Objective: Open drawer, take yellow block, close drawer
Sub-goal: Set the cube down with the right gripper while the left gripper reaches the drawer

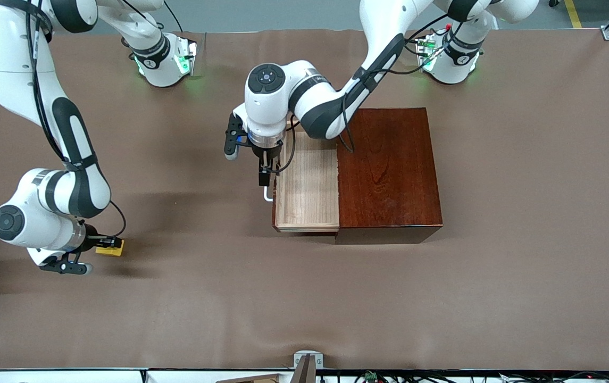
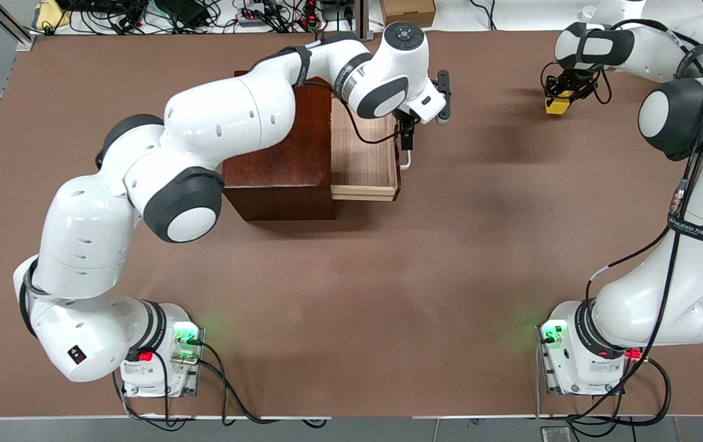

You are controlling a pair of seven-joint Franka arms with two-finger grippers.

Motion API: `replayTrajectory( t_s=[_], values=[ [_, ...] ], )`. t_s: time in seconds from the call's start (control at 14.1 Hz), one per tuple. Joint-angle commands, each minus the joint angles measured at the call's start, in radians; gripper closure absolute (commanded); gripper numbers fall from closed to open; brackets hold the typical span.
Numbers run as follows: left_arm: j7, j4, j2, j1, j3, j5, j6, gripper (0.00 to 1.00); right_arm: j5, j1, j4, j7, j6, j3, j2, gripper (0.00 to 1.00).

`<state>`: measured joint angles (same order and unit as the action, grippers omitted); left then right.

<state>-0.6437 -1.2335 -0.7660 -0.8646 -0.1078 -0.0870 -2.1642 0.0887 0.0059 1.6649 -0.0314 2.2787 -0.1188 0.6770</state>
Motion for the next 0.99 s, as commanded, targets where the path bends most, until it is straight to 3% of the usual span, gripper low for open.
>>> replayTrajectory(
  t_s=[0.0, 0.14, 0.21, 0.28, 0.35, 0.92],
  values=[
    [-0.011, 0.028, -0.029, -0.007, 0.005, -0.019, -0.011, 0.00, 0.017, -0.020, -0.027, -0.022, 0.031, 0.019, 0.032, 1.00],
    [-0.008, 0.025, -0.027, -0.005, 0.004, -0.011, -0.011, 0.00, 0.031, -0.020, -0.027, -0.024, 0.039, 0.019, 0.035, 1.00],
    [-0.007, 0.022, -0.026, -0.005, 0.004, -0.010, -0.009, 0.00, 0.031, -0.020, -0.027, -0.022, 0.039, 0.019, 0.035, 0.67],
    [-0.007, 0.022, -0.026, -0.004, 0.004, -0.008, -0.009, 0.00, 0.031, -0.020, -0.025, -0.022, 0.041, 0.019, 0.035, 0.26],
    [-0.005, 0.022, -0.026, -0.004, 0.004, -0.007, -0.005, 0.00, 0.031, -0.020, -0.025, -0.024, 0.039, 0.019, 0.033, 0.00],
    [-0.001, 0.022, -0.004, 0.012, 0.005, 0.020, 0.086, 0.00, 0.026, -0.014, -0.017, -0.028, -0.011, 0.018, 0.003, 0.00]
  ],
)
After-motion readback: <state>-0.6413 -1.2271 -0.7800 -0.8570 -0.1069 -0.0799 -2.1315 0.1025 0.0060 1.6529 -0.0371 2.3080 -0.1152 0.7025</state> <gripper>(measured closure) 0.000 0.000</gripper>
